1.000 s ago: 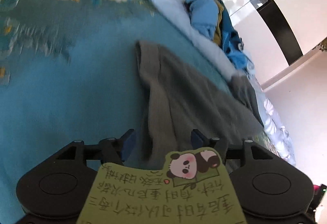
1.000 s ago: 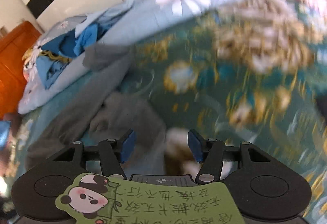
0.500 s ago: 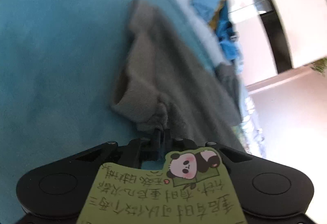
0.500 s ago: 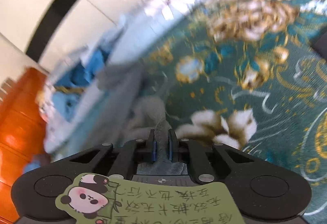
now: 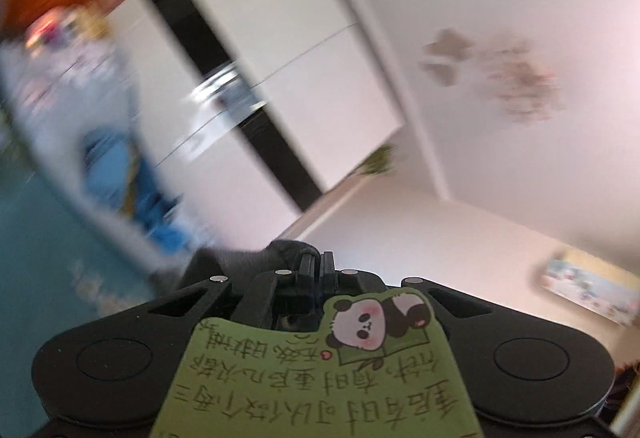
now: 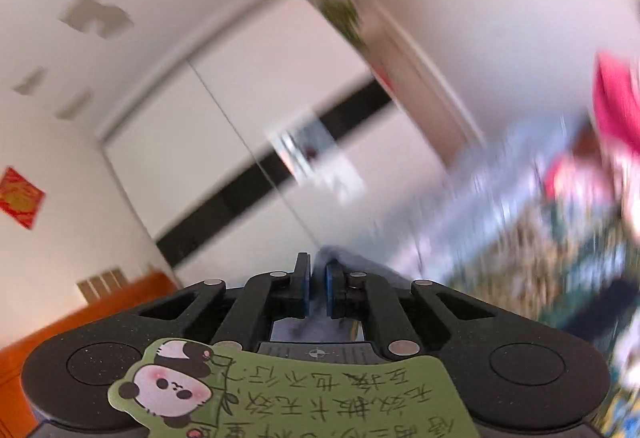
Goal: Fold clothes
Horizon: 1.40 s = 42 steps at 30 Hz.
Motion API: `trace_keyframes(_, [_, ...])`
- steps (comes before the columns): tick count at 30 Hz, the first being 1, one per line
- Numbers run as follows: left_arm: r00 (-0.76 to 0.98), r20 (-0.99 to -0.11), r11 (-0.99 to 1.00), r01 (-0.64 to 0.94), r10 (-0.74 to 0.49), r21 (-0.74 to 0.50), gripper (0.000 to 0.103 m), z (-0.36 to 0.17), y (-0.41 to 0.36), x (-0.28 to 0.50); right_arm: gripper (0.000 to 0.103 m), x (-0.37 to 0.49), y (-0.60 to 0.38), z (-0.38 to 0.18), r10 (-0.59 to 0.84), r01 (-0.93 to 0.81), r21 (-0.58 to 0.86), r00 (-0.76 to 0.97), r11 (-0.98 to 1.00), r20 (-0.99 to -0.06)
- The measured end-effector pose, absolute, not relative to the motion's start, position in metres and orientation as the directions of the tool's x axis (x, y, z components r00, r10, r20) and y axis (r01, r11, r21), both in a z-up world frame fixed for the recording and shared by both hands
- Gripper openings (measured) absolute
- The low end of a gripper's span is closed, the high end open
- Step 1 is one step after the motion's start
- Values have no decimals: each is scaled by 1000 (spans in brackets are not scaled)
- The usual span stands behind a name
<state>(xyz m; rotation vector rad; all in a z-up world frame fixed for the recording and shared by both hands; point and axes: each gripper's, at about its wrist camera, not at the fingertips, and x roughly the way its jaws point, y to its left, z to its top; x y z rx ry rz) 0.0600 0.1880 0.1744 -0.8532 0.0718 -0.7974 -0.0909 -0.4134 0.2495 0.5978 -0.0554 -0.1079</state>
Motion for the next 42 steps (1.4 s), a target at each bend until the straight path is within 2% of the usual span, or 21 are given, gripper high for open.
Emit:
trace_keyframes(3, [718,241,412,604,-653,-682,0,182,187,58,6,-95,-400,283,-124,92,459,992,883,39])
trace_keyframes(5, [750,159,461,543,-642,-701,0,173,181,72,5,-71,-398,284,-105,100,428,994,898,-12])
trace_keyframes(9, [815,-2,511,361,-579,-780,0,127,184,112,4,12,-406,241,-29,103,493,987,864,-156])
trace_keyframes(13, [876,-147,601,185,-460,-777,0,95,202,143,3,111,-405,185,22,123,543,967,831,-252])
trace_keyframes(17, [922,-220,645,40,-318,-763,0,74,221,191,3,211,-390,135,99,115,574,939,811,-328])
trace_keyframes(20, [932,-284,613,-91,-225,-784,0,55,244,223,3,282,-365,121,167,70,577,923,814,-348])
trace_keyframes(24, [921,-368,610,-220,-127,-761,0,26,264,260,4,360,-326,111,223,5,507,894,862,-388])
trace_keyframes(26, [894,-434,587,-292,-113,-755,0,9,274,265,11,383,-312,96,235,17,471,850,882,-471])
trace_keyframes(27, [882,-458,581,-318,-108,-749,0,0,276,270,19,393,-306,87,231,28,446,826,894,-515])
trace_keyframes(30, [857,-505,593,-353,-106,-723,0,-17,277,279,21,392,-301,63,241,25,422,790,906,-564])
trace_keyframes(31, [852,-509,600,-346,-120,-721,1,-19,276,279,28,388,-306,55,263,20,444,782,896,-566])
trace_keyframes(32, [851,-506,606,-330,-141,-723,10,-19,275,278,34,382,-311,49,271,19,453,778,891,-567])
trace_keyframes(33, [847,-507,622,-313,-159,-718,15,-16,272,274,35,376,-318,43,263,27,447,777,894,-572])
trace_keyframes(35, [839,-521,686,-289,-154,-668,42,-6,264,259,35,362,-333,26,215,68,400,755,914,-620])
trace_keyframes(39, [825,-551,789,-251,-129,-561,59,13,247,215,37,343,-350,-15,230,135,429,682,893,-694])
trace_keyframes(41, [806,-580,809,-259,-120,-527,73,10,241,197,37,339,-346,-27,257,144,461,669,876,-697])
trace_keyframes(42, [793,-597,811,-269,-120,-520,74,7,239,189,37,337,-342,-32,273,145,479,664,866,-696])
